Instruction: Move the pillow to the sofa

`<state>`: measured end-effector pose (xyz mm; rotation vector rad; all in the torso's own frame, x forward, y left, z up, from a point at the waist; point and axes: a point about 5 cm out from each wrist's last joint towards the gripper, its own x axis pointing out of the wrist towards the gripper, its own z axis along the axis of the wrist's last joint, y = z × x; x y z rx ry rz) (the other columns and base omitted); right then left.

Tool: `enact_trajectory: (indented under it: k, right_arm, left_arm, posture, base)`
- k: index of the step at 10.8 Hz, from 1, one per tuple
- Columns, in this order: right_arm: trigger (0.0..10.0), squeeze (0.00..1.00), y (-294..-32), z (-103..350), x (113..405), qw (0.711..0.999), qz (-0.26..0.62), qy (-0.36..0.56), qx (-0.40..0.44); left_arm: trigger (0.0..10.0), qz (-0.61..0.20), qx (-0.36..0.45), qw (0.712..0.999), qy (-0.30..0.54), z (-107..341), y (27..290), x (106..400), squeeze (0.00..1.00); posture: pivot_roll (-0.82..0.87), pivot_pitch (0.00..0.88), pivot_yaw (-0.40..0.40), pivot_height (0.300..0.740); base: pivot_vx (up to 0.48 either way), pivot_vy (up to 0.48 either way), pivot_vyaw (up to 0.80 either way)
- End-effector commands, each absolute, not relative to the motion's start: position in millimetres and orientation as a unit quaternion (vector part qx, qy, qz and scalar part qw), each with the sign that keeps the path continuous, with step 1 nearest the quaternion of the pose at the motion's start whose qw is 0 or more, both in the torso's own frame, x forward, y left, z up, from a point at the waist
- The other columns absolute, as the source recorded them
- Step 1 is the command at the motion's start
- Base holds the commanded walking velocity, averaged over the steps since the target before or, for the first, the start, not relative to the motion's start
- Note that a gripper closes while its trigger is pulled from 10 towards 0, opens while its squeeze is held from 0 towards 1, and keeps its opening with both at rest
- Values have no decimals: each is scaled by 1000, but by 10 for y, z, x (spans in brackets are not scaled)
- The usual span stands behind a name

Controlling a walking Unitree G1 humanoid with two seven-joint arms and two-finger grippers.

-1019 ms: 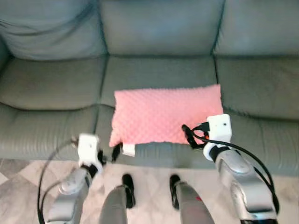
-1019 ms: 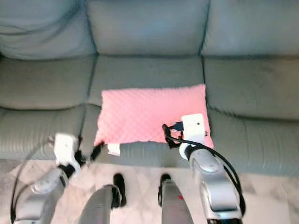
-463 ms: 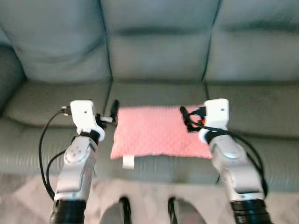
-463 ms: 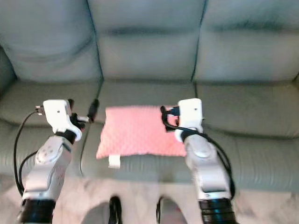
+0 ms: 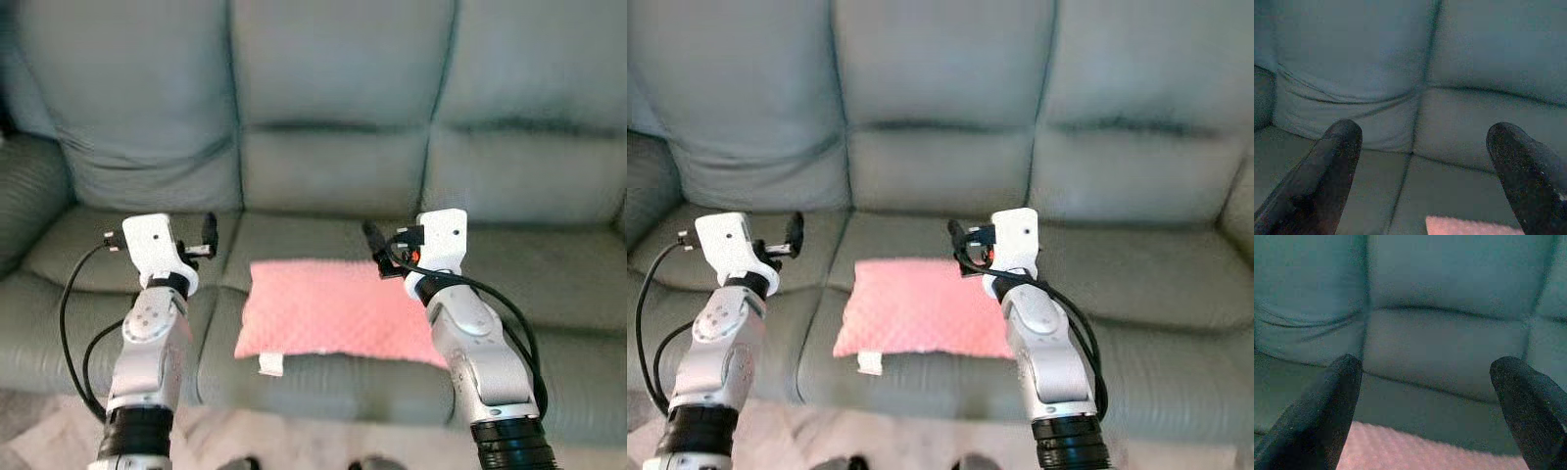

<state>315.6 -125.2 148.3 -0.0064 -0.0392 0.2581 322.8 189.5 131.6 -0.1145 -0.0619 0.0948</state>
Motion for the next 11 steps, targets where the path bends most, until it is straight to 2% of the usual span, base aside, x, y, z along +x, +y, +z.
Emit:
enact_trajectory:
  k: [1, 5, 11]
  right_arm:
    - [10000, 0, -1222, 1513, 3178, 990, 137, -26, -4]
    - [10000, 0, -1188, 1521, 3210, 989, 145, -33, -12]
    - [10000, 0, -1172, 1529, 3235, 988, 149, -38, -15]
  left_arm:
    - [10000, 61, -52, 996, -33, 1317, 1953, 3235, 0]
    - [10000, 64, -55, 996, -39, 1331, 1924, 3298, 0]
    - [10000, 68, -58, 995, -43, 1332, 1898, 3325, 0]
  posture:
    - [-200, 34, 23, 740]
    - [-201, 23, 25, 740]
    - [-200, 29, 26, 740]
  base:
    - [0, 0, 0]
    - [0, 0, 0]
    - [0, 0, 772]
